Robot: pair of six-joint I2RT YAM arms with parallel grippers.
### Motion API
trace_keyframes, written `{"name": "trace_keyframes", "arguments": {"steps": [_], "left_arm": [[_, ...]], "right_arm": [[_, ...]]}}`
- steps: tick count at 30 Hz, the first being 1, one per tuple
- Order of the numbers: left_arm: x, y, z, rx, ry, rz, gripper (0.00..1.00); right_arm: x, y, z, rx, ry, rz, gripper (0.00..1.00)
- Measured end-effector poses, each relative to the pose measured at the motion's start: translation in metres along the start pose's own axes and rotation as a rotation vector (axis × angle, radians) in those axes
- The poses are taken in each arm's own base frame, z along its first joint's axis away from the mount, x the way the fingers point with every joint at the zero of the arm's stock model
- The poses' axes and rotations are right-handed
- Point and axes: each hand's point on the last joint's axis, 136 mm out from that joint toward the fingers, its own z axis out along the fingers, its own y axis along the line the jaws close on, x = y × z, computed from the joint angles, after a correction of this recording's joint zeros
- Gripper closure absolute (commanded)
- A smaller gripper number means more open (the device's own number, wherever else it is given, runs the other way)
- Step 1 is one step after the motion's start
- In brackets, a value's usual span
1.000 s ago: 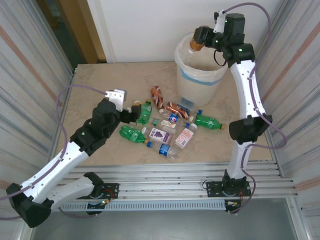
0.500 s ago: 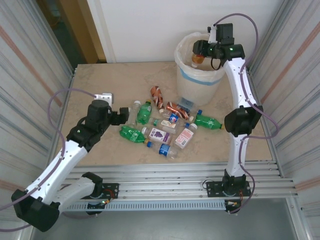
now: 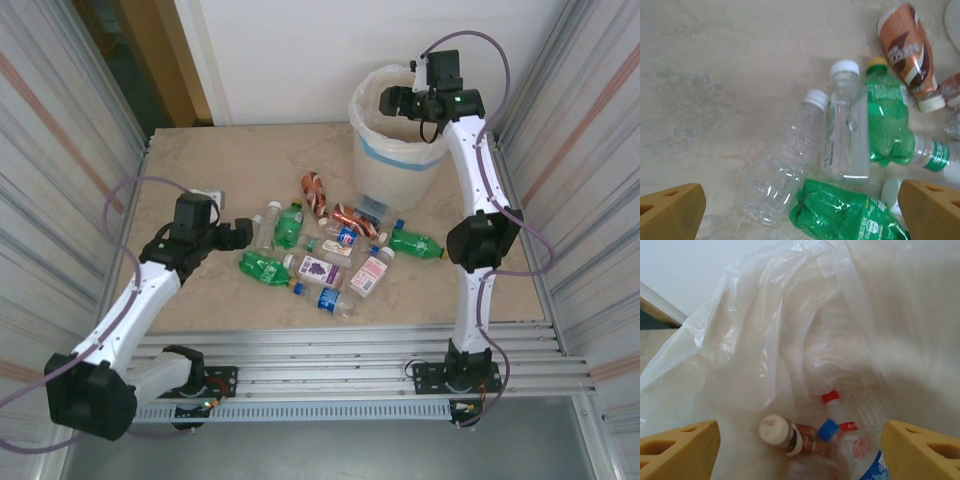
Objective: Put the plastic bottles in the bin
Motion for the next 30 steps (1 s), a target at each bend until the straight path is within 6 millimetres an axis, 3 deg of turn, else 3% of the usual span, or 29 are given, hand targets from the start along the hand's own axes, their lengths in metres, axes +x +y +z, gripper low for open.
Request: {"name": "trace_keyframes", "arguments": {"steps": [4, 7, 12, 15, 18, 21, 26, 30], "left_arm": [[0.016, 0.0, 0.017, 0.002, 0.113, 0.044, 0.05], [0.021, 0.002, 0.027, 0.002, 0.185, 0.075, 0.06], [0.023, 0.006, 0.039, -0.001, 0.269, 0.124, 0.12], [0.024, 0.018, 0.046, -0.013, 0.301, 0.104, 0.14], [0.025, 0.027, 0.052, -0.02, 0.321, 0.08, 0.14], [0.028, 0.027, 0.056, -0.011, 0.342, 0.08, 0.14], [0.032, 0.022, 0.063, 0.02, 0.372, 0.076, 0.15], [0.038, 0.022, 0.07, 0.025, 0.405, 0.076, 0.16]], "right_arm": [[-0.001, 0.002, -0.006, 0.007, -0.002, -0.004, 0.12], [-0.008, 0.005, -0.023, 0.021, -0.026, -0.011, 0.07], [-0.028, 0.007, -0.083, 0.075, -0.103, -0.029, 0.01], [-0.024, 0.004, -0.125, 0.118, -0.13, -0.029, 0.02], [-0.006, -0.003, -0.156, 0.161, -0.128, -0.025, 0.02], [0.022, -0.011, -0.173, 0.191, -0.108, -0.015, 0.02], [0.078, -0.025, -0.178, 0.229, -0.034, 0.033, 0.02], [0.1, -0.028, -0.183, 0.246, -0.013, 0.057, 0.02]]}}
